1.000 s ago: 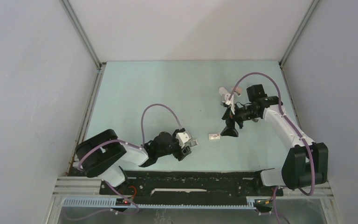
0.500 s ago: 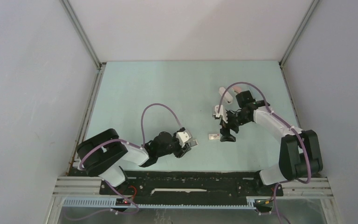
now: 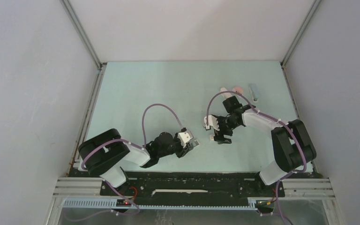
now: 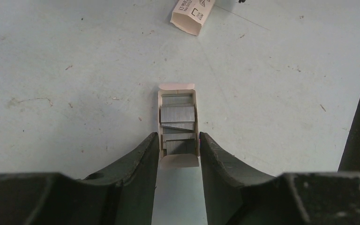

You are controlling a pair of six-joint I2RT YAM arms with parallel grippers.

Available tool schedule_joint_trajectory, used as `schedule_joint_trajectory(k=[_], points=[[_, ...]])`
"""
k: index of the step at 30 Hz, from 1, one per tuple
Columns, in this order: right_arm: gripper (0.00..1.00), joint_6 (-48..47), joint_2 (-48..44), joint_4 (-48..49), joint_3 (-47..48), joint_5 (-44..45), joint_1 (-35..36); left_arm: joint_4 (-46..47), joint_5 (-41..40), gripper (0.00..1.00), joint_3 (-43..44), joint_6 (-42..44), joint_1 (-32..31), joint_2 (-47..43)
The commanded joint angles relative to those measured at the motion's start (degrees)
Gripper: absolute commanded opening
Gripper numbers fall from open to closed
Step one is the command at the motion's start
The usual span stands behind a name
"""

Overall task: Unload the staples from the stapler
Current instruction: Close the staple box at the center of the board.

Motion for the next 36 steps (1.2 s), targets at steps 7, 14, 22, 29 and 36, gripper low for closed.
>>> schedule_joint_trajectory(k=[7, 14, 22, 29, 36], points=[[0.81, 0.33, 2.09, 2.03, -0.04, 3.11, 1.98, 5.08, 1.35, 0.43, -0.70, 0.34, 0.23, 1.44], [0.79, 0.92, 2.30, 2.26, 0.01, 2.90, 2.22, 5.98, 2.04, 0.55, -0.69, -0.14, 0.14, 2.33], [0.77, 1.30, 2.21, 2.09, -0.01, 2.64, 2.18, 5.98, -1.47, 0.53, -0.51, -0.03, -1.07, 4.04], [0.70, 0.63, 2.32, 1.38, 0.01, 2.60, 2.33, 7.10, -2.56, 0.47, -1.18, -0.08, -1.79, 5.20], [0.63, 0.25, 2.65, 1.18, 0.02, 2.85, 2.68, 7.71, -2.37, 0.41, -1.13, 1.33, -1.79, 5.57]])
